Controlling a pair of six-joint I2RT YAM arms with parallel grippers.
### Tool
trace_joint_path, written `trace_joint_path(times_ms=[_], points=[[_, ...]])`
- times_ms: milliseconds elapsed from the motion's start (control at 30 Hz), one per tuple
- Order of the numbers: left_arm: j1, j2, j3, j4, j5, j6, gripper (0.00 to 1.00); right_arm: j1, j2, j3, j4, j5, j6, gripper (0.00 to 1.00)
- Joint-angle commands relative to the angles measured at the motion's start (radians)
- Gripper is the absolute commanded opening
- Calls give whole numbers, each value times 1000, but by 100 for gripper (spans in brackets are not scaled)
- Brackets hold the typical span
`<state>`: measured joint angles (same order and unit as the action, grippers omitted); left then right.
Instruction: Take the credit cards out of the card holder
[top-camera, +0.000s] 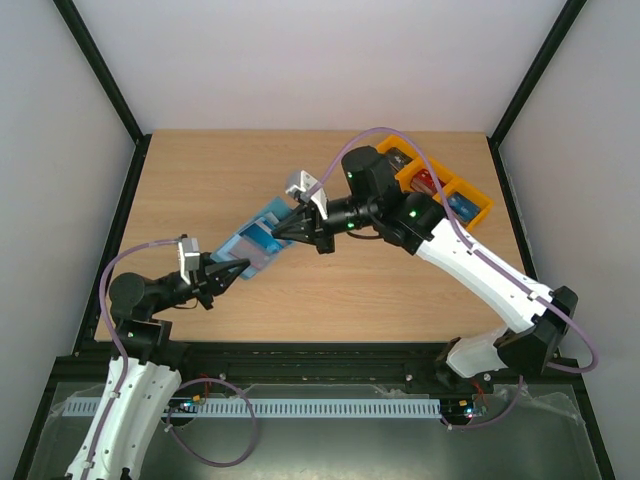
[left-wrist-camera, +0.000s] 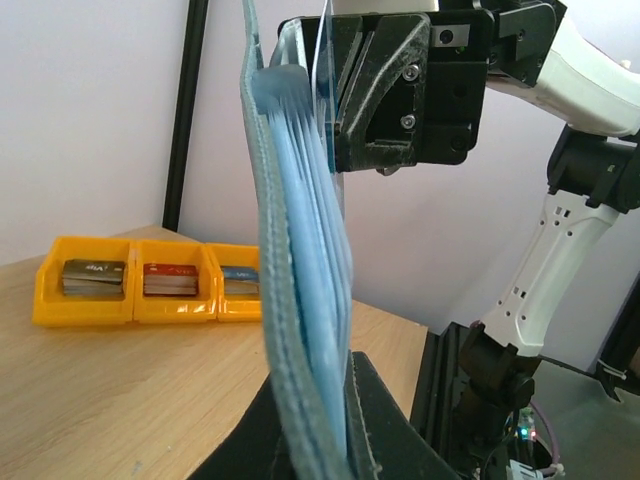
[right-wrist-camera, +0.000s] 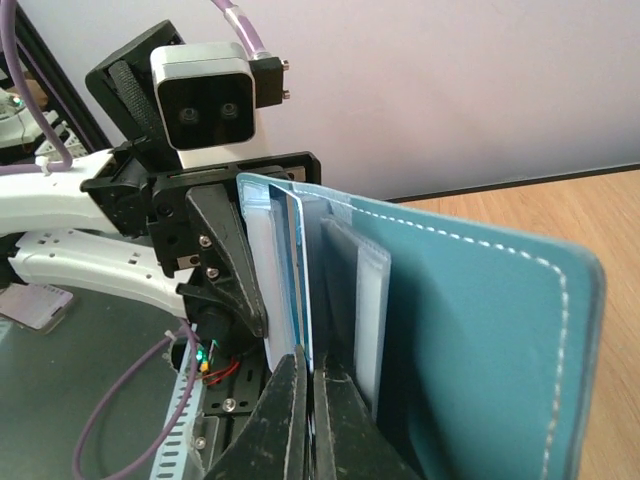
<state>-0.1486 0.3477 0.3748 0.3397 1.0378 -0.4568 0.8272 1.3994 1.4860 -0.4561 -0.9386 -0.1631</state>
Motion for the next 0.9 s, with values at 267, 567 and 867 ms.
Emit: trace_joint_path(times_ms=[267, 567, 867], points=[[42, -8, -66, -167, -391, -239, 2, -81, -72, 73, 9, 495, 58, 1], [126, -117, -139, -228, -523, -328, 2, -243, 19, 129, -173, 1157, -27, 2], [222, -227, -176, -310, -578, -372, 2, -300, -45, -290, 273, 1782, -513, 2]])
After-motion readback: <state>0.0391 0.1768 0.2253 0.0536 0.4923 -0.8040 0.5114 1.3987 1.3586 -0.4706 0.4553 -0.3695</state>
